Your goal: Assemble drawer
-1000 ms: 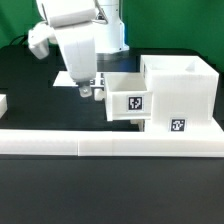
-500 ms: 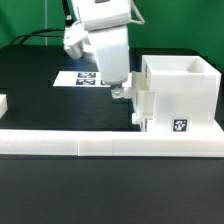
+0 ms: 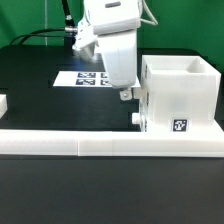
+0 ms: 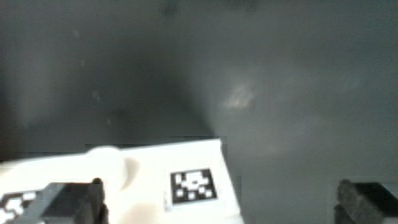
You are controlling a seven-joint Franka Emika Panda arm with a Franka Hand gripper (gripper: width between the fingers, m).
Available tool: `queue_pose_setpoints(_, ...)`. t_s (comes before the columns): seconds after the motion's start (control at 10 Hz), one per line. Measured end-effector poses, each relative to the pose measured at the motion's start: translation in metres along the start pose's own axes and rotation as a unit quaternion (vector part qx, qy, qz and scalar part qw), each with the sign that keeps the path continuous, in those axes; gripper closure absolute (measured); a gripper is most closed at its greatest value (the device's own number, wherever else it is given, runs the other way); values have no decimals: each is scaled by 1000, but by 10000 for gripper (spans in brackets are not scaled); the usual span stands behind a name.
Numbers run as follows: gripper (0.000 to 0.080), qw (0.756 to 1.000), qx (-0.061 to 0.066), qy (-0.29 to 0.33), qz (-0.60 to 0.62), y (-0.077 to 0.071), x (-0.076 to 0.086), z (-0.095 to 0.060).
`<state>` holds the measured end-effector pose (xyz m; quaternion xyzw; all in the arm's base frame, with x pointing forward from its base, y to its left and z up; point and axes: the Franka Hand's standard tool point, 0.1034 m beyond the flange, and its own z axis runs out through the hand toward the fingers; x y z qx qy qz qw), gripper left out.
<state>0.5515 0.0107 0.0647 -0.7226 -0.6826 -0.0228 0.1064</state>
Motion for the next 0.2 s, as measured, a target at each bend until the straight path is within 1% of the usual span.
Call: queue_pose_setpoints(0.2,150,1000,1,1,0,0,2,1)
